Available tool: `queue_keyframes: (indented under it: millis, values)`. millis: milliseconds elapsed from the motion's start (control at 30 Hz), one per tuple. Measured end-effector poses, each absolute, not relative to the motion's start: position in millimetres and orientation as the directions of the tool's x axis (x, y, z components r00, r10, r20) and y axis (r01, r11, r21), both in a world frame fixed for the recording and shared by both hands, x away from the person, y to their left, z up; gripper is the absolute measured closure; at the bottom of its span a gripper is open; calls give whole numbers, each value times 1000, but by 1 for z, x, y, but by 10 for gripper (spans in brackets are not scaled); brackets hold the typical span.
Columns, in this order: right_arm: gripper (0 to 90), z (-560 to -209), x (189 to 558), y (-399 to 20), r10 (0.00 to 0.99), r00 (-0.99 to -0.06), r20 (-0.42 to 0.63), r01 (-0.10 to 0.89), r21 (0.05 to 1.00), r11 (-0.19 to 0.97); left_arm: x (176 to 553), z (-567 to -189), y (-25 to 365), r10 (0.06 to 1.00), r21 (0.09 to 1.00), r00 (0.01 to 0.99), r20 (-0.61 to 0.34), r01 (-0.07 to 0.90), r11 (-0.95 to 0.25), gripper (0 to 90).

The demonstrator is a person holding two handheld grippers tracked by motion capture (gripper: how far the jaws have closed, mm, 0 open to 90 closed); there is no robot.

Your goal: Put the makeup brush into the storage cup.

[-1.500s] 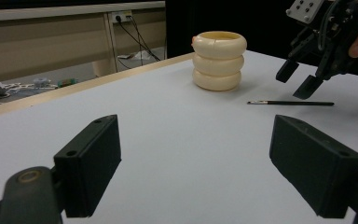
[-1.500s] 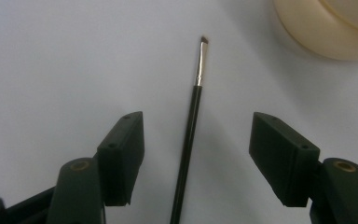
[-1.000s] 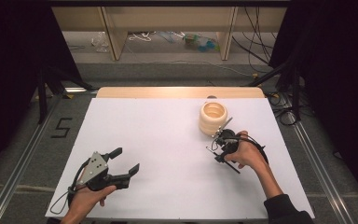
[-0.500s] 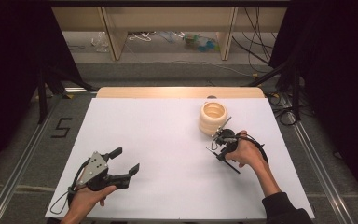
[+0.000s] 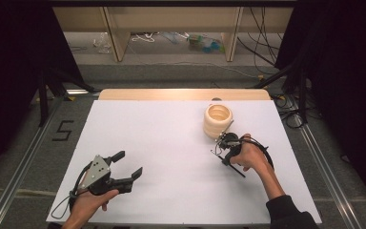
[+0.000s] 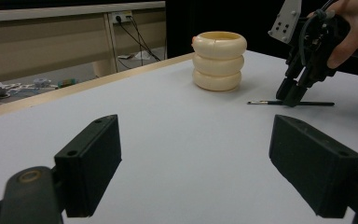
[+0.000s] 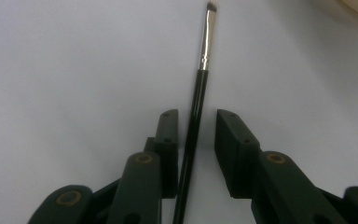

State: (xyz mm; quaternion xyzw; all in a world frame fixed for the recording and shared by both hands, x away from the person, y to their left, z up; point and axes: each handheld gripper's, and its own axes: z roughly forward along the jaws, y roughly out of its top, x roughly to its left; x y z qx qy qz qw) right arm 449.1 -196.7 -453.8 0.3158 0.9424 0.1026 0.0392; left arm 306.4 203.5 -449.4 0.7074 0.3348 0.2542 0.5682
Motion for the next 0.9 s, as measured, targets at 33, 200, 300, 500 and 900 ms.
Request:
queue_keyframes:
  millis: [33, 200, 300, 500, 900]
  values:
    - [724, -454, 450, -197, 598, -801, -9, 582, 221, 783, 307, -449, 204, 761, 975, 649, -16, 180, -134, 166]
    - [760, -454, 450, -196, 601, -799, -4, 586, 220, 780, 306, -449, 204, 759, 975, 651, -16, 179, -133, 166]
    - [787, -454, 451, -197, 603, -798, 3, 588, 223, 777, 307, -449, 204, 759, 975, 651, -17, 178, -130, 166]
    - [797, -454, 451, -194, 598, -802, -7, 584, 207, 785, 306, -449, 204, 758, 975, 653, -12, 175, -136, 167]
    - [822, -453, 453, -189, 606, -795, -21, 594, 179, 785, 306, -449, 204, 756, 975, 654, -14, 175, -133, 167]
